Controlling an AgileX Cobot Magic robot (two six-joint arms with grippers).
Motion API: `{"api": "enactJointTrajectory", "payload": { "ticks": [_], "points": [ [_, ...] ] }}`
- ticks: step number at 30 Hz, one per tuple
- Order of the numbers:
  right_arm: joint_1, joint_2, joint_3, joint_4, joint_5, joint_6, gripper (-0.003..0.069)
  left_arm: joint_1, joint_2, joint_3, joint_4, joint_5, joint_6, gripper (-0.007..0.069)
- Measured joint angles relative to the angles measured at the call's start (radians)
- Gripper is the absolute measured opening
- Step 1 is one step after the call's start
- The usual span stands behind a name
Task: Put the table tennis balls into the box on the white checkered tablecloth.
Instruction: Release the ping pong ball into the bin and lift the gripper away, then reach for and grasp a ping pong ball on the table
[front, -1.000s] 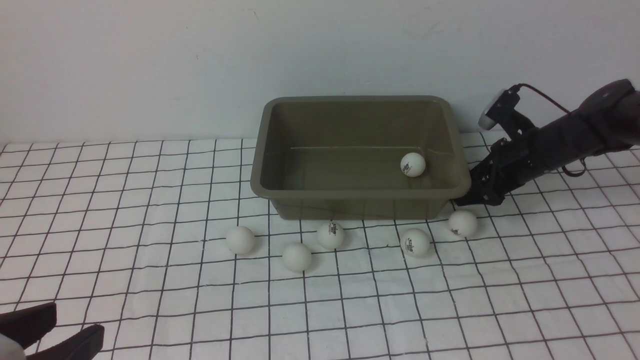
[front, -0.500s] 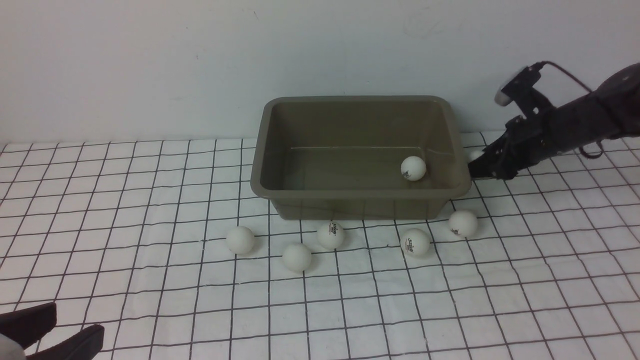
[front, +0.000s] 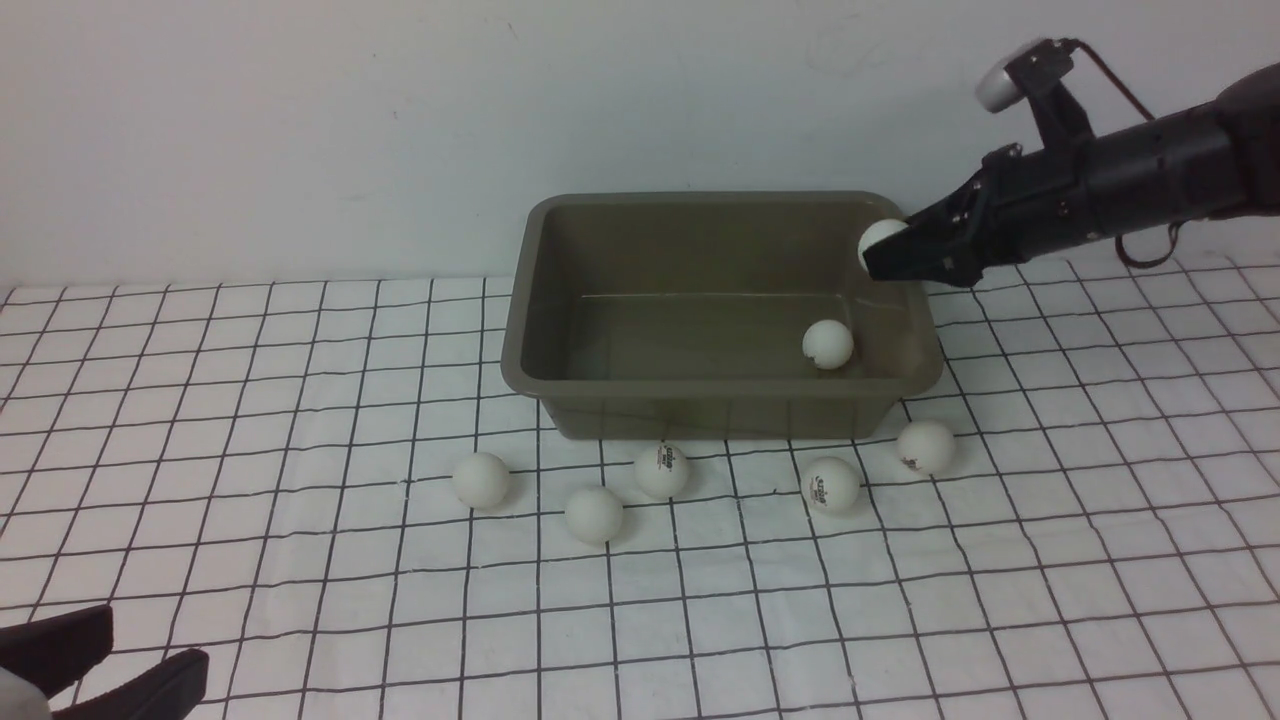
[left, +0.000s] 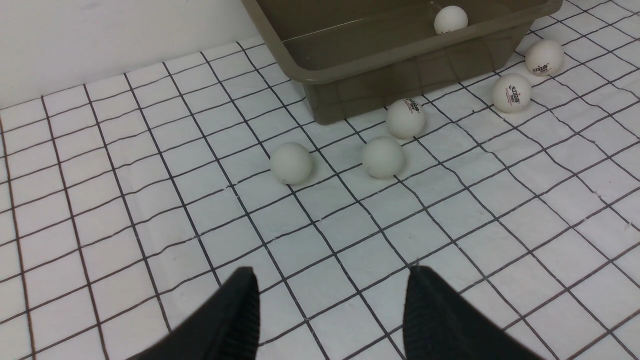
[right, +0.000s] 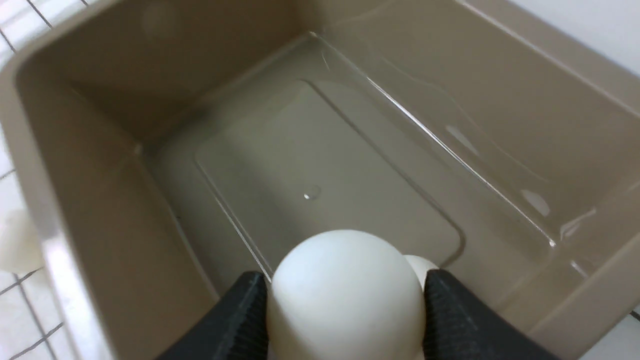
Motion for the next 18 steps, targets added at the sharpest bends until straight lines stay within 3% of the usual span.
{"api": "enactJointTrajectory", "payload": {
  "ticks": [2,9,18],
  "points": [
    [0.006,0.008,0.001,-0.003,-0.019,0.019,0.0365,0.000,0.000,0.000,0.000,0.000,0.000,0.0356],
    [-0.009,-0.025,0.002,-0.013,-0.046,0.047,0.0504,0.000,0.000,0.000,0.001,0.001,0.000,0.0356],
    [-0.160,-0.184,0.004,-0.172,0.003,0.076,0.0495,0.000,0.000,0.000,0.002,0.001,0.000,0.0356]
  ]
}}
